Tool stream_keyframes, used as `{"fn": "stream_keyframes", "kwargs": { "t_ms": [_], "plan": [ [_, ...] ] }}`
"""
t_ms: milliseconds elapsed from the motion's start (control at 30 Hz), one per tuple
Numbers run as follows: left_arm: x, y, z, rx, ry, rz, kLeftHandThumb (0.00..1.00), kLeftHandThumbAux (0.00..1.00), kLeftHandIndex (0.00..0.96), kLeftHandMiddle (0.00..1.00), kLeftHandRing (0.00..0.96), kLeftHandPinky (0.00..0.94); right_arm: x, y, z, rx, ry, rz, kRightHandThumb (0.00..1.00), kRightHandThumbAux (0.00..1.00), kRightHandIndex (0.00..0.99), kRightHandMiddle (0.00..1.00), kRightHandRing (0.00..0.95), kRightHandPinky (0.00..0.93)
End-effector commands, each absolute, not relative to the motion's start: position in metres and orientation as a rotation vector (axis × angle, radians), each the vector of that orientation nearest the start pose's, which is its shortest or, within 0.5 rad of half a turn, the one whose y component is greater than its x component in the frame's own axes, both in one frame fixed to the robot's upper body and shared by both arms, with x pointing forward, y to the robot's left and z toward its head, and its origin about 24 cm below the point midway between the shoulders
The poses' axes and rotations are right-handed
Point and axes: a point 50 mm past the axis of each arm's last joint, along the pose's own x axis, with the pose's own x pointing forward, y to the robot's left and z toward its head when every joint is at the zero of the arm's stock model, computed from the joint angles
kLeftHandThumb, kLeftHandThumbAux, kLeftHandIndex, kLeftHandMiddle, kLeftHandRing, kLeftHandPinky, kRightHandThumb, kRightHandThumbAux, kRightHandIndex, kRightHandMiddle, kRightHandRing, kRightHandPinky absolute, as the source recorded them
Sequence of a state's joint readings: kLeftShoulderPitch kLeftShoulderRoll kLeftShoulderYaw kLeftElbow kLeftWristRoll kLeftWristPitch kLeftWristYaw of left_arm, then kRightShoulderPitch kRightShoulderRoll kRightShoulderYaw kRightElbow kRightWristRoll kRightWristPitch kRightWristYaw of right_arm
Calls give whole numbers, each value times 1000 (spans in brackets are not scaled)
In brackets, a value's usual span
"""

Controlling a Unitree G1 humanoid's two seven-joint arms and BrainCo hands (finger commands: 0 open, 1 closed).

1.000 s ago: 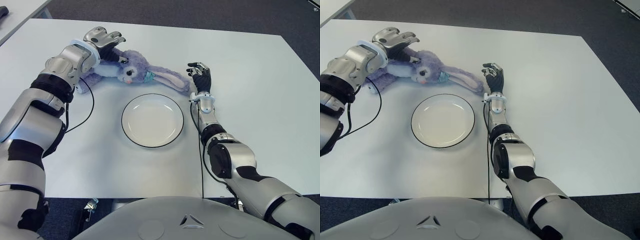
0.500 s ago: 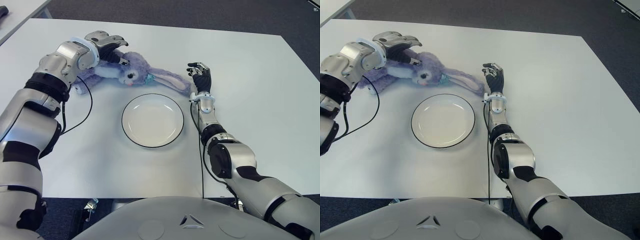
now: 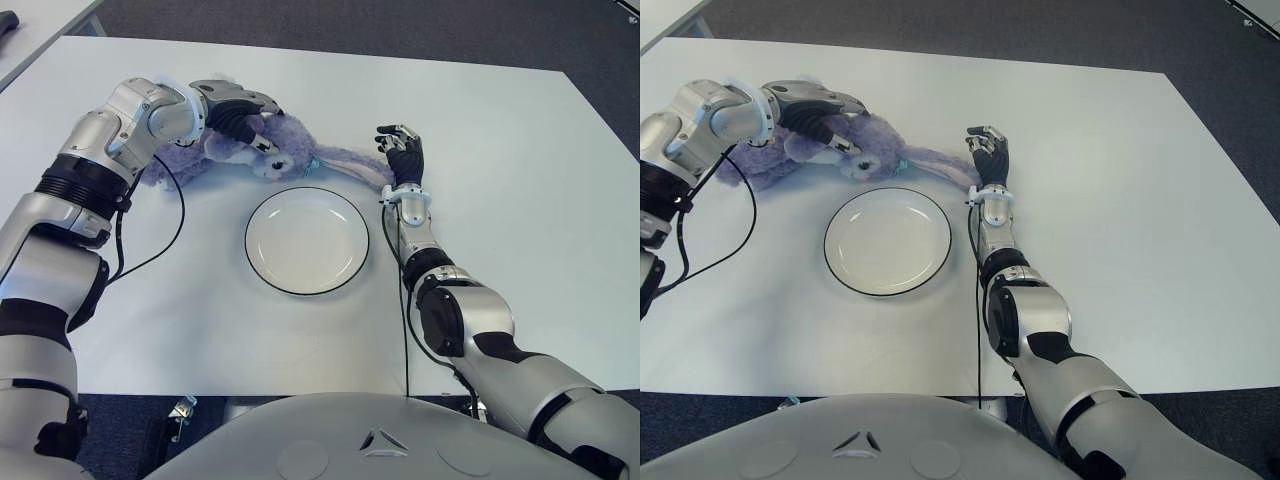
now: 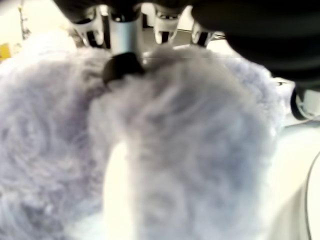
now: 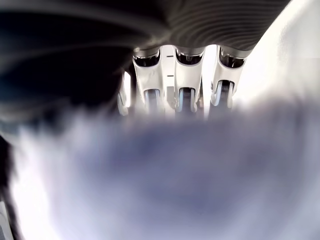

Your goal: Put the doll into the plate.

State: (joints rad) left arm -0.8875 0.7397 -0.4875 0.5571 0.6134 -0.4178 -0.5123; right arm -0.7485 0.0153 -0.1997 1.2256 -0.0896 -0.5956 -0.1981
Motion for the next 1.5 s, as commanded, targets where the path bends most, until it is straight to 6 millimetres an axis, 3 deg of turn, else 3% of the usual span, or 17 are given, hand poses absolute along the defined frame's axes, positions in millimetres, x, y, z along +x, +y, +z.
{"fn": "stream_keyframes", "kwargs": {
  "t_ms": [33, 433, 800, 1500],
  "plan": [
    [350, 172, 155, 1574, -16, -958, 217, 271, 0, 0, 12, 10, 287, -129, -57, -23, 320, -125, 717, 731, 413, 339, 354, 330],
    [344, 168, 154, 1538, 59, -1016, 190, 266, 0, 35, 89, 10, 287, -128, -57, -23, 320, -126, 717, 730, 414, 342, 359, 340],
    [345, 172, 143, 1531, 103, -1008, 214, 298, 0, 0, 14, 0, 286, -128, -58, -8, 323, -136, 720, 730, 415, 351, 396, 352],
    [351, 182, 116, 1471, 85, -966, 260, 311, 0, 0, 0, 0, 286, -131, -58, -3, 323, -153, 721, 730, 415, 349, 390, 331]
  ]
}}
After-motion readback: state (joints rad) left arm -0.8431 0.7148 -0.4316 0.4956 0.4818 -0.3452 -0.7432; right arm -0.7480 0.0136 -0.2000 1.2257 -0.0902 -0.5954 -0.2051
